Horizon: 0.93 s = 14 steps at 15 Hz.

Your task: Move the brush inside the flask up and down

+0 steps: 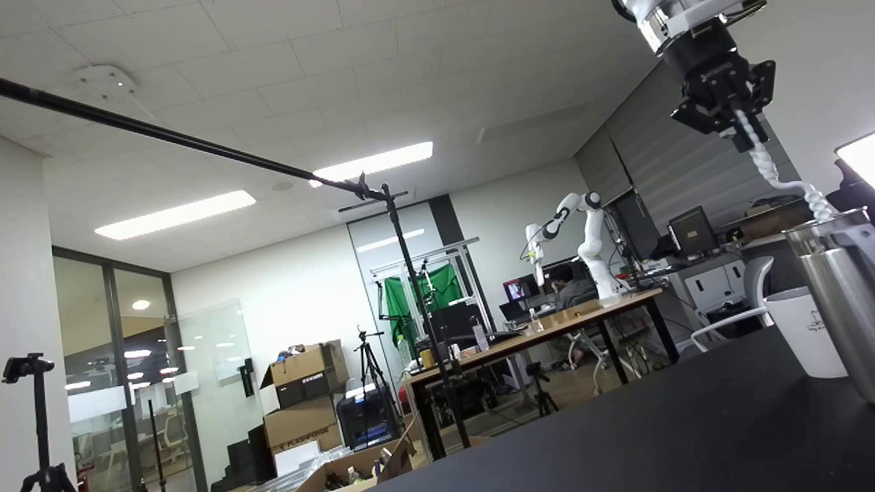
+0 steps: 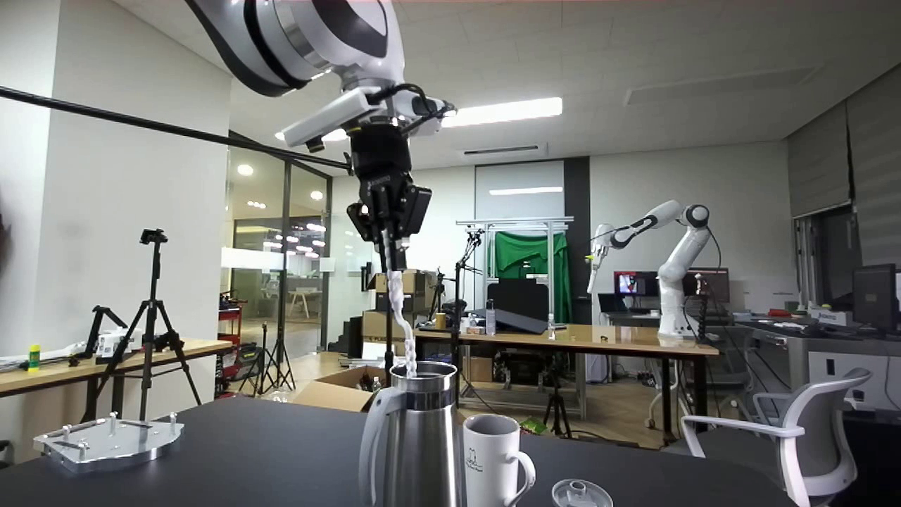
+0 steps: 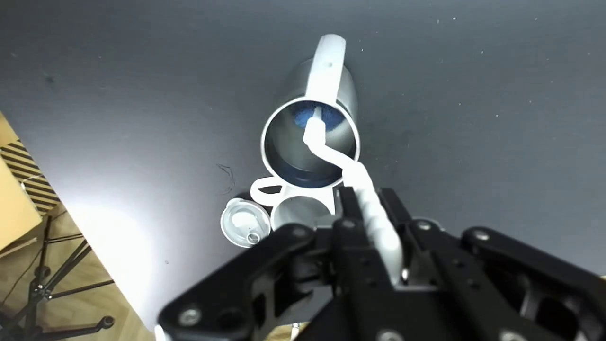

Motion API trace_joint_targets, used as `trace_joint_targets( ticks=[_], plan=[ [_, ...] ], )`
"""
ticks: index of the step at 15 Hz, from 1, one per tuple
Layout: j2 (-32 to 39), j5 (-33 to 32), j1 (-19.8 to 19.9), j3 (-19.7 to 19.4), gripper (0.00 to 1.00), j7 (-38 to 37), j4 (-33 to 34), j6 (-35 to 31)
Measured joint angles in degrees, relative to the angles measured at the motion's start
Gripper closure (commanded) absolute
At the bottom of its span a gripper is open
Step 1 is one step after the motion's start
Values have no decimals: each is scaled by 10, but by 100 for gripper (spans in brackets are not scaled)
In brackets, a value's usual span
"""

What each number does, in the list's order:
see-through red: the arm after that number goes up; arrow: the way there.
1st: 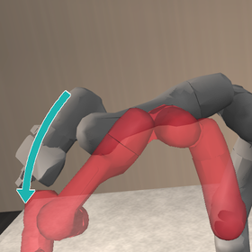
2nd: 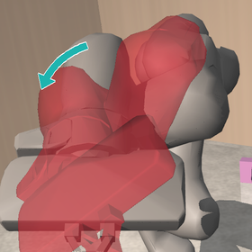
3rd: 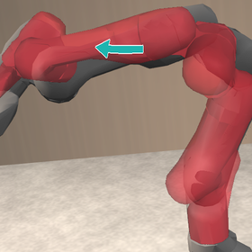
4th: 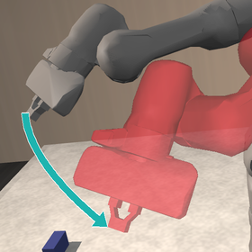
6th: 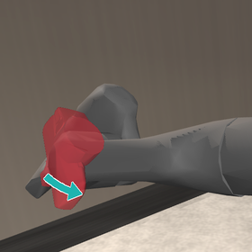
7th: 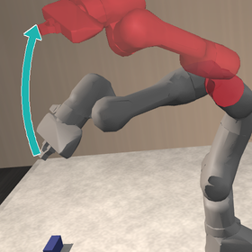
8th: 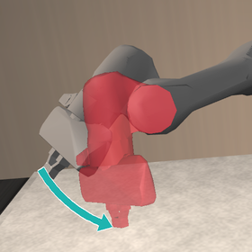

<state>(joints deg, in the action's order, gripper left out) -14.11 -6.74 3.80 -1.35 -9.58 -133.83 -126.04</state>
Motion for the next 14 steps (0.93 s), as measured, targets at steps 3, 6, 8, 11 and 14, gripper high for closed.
trace_joint_targets(
  ticks=[3,6,8,11,14],
  plan=[
    [18,0,2,-1,96,3,-9,-23],
    [45,0,5,-3,96,7,-14,-48],
    [65,0,6,-6,96,8,-14,-60],
    [78,0,6,-8,96,11,-11,-71],
    [69,0,6,-8,96,12,-10,-64]
  ],
)
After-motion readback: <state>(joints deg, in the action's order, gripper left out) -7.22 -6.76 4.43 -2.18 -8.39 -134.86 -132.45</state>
